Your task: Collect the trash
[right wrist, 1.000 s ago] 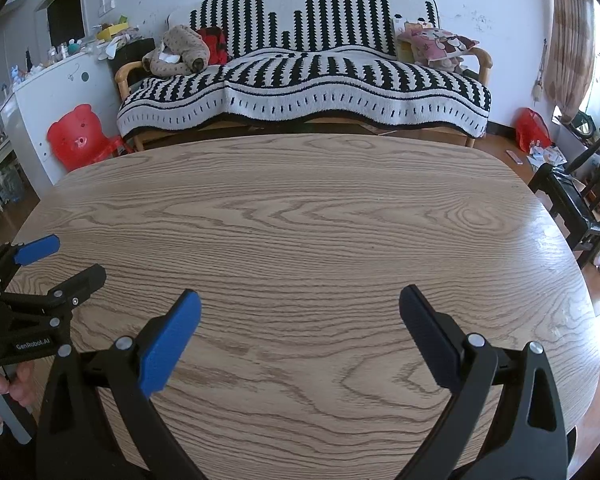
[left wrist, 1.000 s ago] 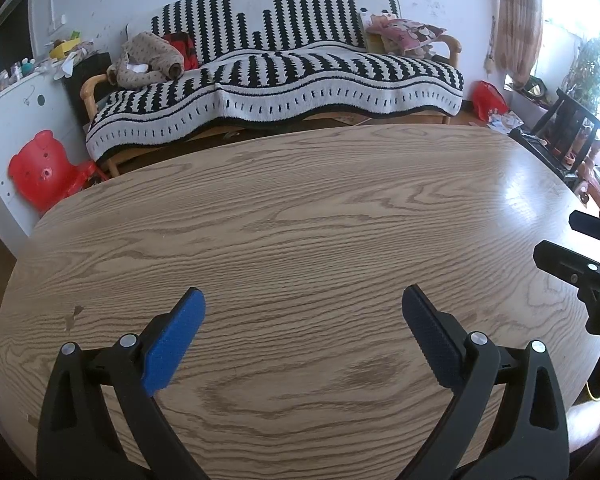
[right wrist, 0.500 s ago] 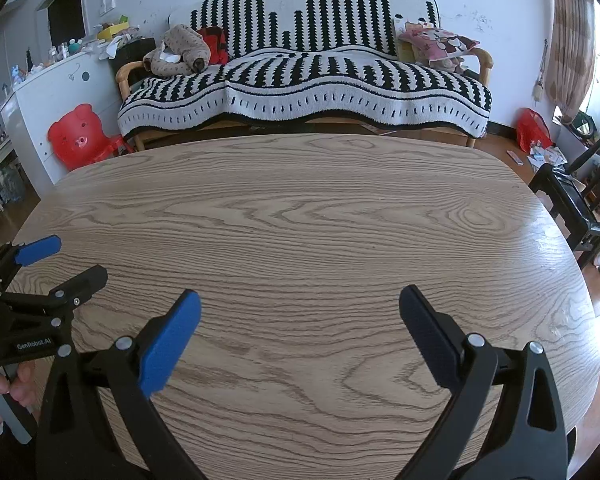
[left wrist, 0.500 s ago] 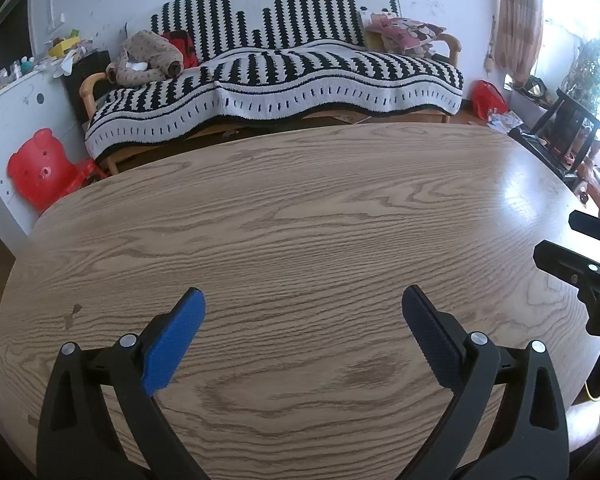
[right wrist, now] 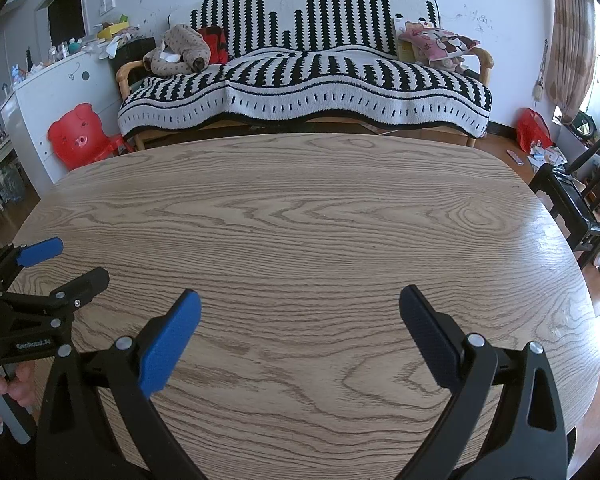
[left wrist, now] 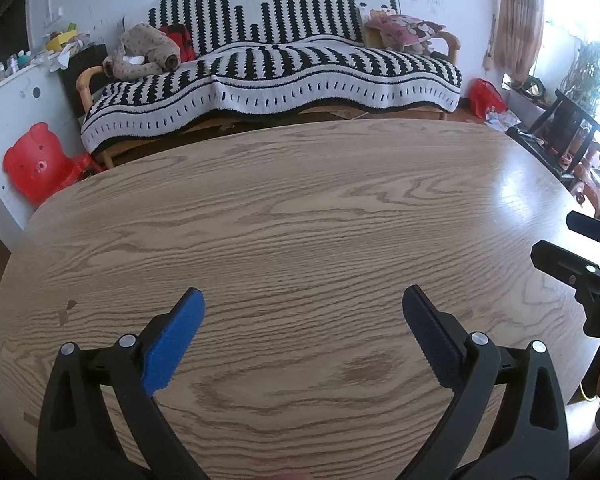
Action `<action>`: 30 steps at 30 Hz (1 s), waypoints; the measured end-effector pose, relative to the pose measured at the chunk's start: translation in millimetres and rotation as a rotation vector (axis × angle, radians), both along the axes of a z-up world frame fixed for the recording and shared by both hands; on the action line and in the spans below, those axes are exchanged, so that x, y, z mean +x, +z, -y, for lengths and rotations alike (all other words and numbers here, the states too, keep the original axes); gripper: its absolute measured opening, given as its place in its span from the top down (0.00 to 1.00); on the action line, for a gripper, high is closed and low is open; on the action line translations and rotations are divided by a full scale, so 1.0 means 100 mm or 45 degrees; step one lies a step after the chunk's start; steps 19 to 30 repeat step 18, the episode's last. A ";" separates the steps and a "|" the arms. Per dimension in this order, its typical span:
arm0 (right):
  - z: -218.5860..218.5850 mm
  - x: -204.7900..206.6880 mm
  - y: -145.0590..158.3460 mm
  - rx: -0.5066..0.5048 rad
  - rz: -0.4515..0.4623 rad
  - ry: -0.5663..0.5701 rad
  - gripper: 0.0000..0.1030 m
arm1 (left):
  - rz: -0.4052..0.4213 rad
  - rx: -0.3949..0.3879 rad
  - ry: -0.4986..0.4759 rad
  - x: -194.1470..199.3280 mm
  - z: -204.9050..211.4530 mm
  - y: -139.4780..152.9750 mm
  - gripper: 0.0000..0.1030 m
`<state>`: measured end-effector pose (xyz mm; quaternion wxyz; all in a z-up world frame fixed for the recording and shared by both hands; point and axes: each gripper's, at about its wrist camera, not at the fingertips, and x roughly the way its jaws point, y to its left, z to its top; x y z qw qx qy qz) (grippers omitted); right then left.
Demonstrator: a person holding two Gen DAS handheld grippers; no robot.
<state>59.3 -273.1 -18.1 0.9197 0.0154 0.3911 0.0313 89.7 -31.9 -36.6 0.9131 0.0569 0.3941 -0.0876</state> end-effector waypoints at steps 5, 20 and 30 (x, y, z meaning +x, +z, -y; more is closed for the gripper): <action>0.01 -0.01 0.00 -0.001 -0.001 0.003 0.07 | 0.027 -0.006 0.007 -0.02 -0.01 0.01 0.07; 0.01 -0.01 0.01 0.001 -0.001 0.003 0.07 | -0.016 -0.031 0.041 0.04 -0.08 -0.02 0.07; 0.01 -0.01 0.01 0.001 -0.001 0.003 0.07 | -0.016 -0.031 0.041 0.04 -0.08 -0.02 0.07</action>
